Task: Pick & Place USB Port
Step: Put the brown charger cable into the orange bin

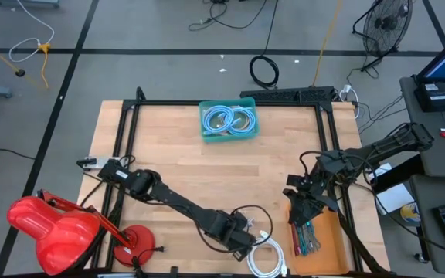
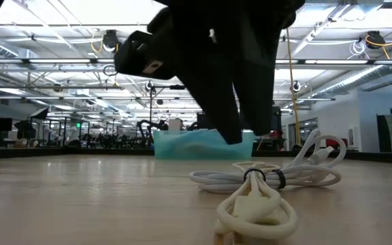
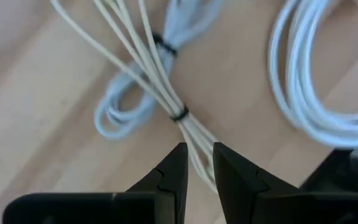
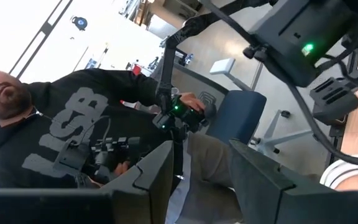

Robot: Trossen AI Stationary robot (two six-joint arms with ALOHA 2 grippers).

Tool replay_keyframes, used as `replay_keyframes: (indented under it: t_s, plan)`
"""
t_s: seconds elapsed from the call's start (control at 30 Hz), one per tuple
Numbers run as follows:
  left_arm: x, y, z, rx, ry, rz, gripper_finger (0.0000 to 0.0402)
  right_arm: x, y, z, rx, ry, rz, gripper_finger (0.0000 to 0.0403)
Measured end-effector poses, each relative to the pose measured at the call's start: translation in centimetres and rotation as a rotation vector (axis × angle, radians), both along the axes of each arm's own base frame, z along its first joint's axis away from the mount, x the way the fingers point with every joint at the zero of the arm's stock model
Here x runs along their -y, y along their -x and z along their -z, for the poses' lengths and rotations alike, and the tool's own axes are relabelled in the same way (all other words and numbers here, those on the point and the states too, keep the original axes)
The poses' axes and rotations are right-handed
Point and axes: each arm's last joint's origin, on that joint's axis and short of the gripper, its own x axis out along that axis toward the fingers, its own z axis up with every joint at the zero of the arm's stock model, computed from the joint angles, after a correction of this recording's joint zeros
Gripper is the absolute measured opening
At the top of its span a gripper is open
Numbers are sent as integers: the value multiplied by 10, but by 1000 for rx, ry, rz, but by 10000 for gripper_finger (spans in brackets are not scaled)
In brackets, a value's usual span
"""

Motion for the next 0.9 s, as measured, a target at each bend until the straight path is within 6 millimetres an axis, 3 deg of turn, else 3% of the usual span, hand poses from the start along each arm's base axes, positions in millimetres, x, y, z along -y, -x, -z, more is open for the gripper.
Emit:
replay_keyframes:
  t_s: [0.43, 0.67, 0.9]
  plan:
    - [-23, -11, 0, -4, 9, -38, 76, 0, 0, 0, 7, 5, 18, 141]
    - [-22, -9, 5, -34, 49, -29, 76, 0, 0, 0, 10, 7, 18, 141]
    - [-9, -11, 26, 31, 122, -43, 77, 0, 0, 0, 23, 14, 18, 141]
